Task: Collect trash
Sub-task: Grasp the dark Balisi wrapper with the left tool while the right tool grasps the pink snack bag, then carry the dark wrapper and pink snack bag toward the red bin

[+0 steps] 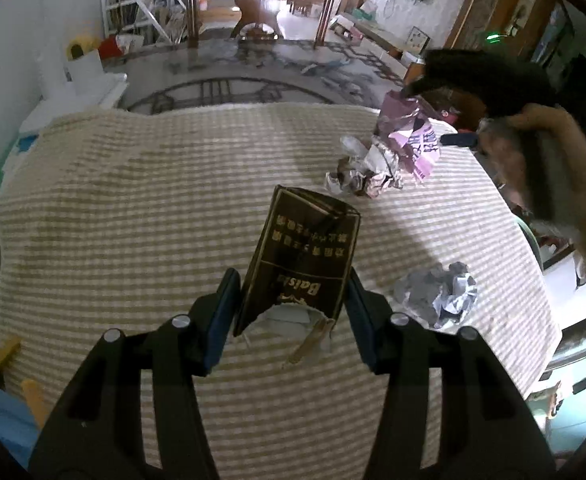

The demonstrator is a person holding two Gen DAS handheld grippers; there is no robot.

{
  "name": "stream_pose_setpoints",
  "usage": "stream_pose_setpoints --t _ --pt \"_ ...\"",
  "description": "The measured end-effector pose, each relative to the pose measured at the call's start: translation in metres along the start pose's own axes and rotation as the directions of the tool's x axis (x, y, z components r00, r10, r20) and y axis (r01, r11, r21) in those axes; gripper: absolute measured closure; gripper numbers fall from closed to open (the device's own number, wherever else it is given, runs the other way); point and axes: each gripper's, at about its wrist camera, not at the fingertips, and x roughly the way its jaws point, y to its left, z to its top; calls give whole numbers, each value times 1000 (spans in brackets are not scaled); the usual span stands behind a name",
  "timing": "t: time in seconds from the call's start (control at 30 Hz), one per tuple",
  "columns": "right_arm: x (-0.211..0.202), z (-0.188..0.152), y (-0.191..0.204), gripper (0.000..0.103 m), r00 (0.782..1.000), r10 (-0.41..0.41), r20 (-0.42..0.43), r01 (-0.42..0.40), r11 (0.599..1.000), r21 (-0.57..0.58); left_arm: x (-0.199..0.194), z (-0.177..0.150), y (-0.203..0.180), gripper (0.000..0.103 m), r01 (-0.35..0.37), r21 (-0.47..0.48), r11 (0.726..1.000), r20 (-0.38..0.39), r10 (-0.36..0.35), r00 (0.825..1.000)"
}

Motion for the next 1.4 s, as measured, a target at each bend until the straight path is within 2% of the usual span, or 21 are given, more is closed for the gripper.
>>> stream_pose_setpoints --t 0.13,0.2,0.3,0.37,0.4,0.47,0.5,0.6,0.77,0.97,1.17,1.27,1.4 --pt "32 8 -15 16 990 26 -141 -14 996 88 -4 1 9 52 8 -19 1000 6 -8 1000" --pt "41 7 -23 16 985 25 -168 -4 992 123 -4 -1 12 52 12 -28 1000 3 -12 1000" --pt "42 4 -31 24 983 63 -172 -37 988 152 -4 -1 14 52 13 -33 999 1 -13 1000" --pt "37 2 -31 38 983 68 -172 -47 991 127 -4 -1 13 52 13 -28 1000 2 -13 1000" --pt "34 0 -30 51 983 66 -169 -47 992 113 -3 -1 13 52 15 -26 1000 2 -15 1000" --pt "25 -3 -31 61 985 82 -150 -66 992 112 -3 0 10 52 21 -21 1000 3 -20 1000" --pt "19 -6 -32 72 984 106 -140 -90 989 113 -3 1 9 52 23 -18 1000 5 -23 1000" --pt "1 -11 -32 76 985 135 -103 -125 987 100 -5 3 4 52 30 -3 1000 15 -30 999" --pt "-45 -29 -33 79 973 229 -38 -227 972 69 -9 5 -4 52 41 10 999 25 -41 999" --pt "-107 -77 -32 79 962 266 59 -262 963 -68 -16 9 -17 53 52 18 998 47 -53 998" --pt "-142 -146 -40 79 963 217 163 -192 969 -155 -18 13 -36 52 76 40 996 54 -78 996" --pt "-155 -180 -50 79 953 175 247 -145 980 -136 -18 15 -46 53 88 51 995 52 -90 995" --pt "-160 -190 -57 79 953 129 274 -90 985 -150 -18 20 -58 53 106 64 992 53 -110 993"
